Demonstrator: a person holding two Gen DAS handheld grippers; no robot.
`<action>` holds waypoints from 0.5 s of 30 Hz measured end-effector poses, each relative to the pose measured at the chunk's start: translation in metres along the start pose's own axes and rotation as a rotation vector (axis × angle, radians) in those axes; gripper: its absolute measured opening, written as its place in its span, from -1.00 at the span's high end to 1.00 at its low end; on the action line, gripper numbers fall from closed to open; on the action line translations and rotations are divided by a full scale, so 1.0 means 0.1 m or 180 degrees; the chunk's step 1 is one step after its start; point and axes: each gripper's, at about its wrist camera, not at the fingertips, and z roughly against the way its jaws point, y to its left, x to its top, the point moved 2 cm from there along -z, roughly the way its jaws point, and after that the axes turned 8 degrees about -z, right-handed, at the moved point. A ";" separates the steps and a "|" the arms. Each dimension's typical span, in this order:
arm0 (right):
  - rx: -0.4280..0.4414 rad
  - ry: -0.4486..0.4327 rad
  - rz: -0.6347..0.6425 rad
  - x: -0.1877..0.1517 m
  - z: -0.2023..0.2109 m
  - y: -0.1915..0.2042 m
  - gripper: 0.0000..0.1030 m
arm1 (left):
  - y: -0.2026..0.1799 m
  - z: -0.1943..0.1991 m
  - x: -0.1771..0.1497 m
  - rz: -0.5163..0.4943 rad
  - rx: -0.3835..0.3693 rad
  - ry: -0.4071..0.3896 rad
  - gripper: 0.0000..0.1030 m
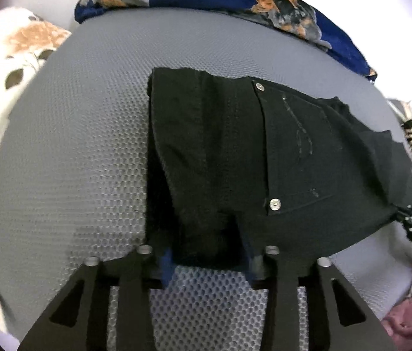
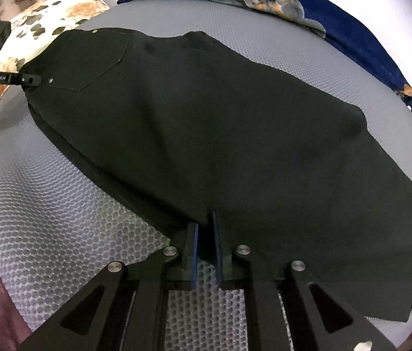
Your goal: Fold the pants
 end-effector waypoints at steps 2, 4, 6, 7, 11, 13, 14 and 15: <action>0.0006 -0.0011 -0.0014 0.00 0.01 0.00 0.81 | -0.01 0.07 -0.01 -0.0046 0.0156 0.0013 -0.16; 0.0026 -0.0021 -0.0057 0.01 0.01 -0.02 0.79 | -0.01 0.17 -0.05 -0.0094 0.0210 -0.0029 -0.19; 0.0070 -0.0040 -0.0132 0.01 0.02 -0.05 0.75 | -0.04 0.29 -0.08 -0.0120 0.0261 -0.0082 -0.19; 0.0090 -0.0050 -0.0162 0.01 0.02 -0.06 0.74 | -0.06 0.34 -0.09 -0.0153 0.0365 -0.0111 -0.19; 0.0156 -0.0072 -0.0246 0.01 0.04 -0.11 0.67 | -0.21 0.51 -0.15 -0.0564 0.0808 -0.0183 -0.19; 0.0125 -0.0101 -0.0220 0.00 0.05 -0.12 0.57 | -0.29 0.55 -0.12 -0.0622 0.0827 -0.0247 -0.19; 0.0146 -0.0113 -0.0229 0.00 0.05 -0.14 0.56 | -0.39 0.59 -0.11 -0.0677 0.0708 -0.0317 -0.19; 0.0190 -0.0116 -0.0257 0.00 0.06 -0.14 0.56 | -0.55 0.64 -0.07 -0.0762 0.0541 -0.0429 -0.19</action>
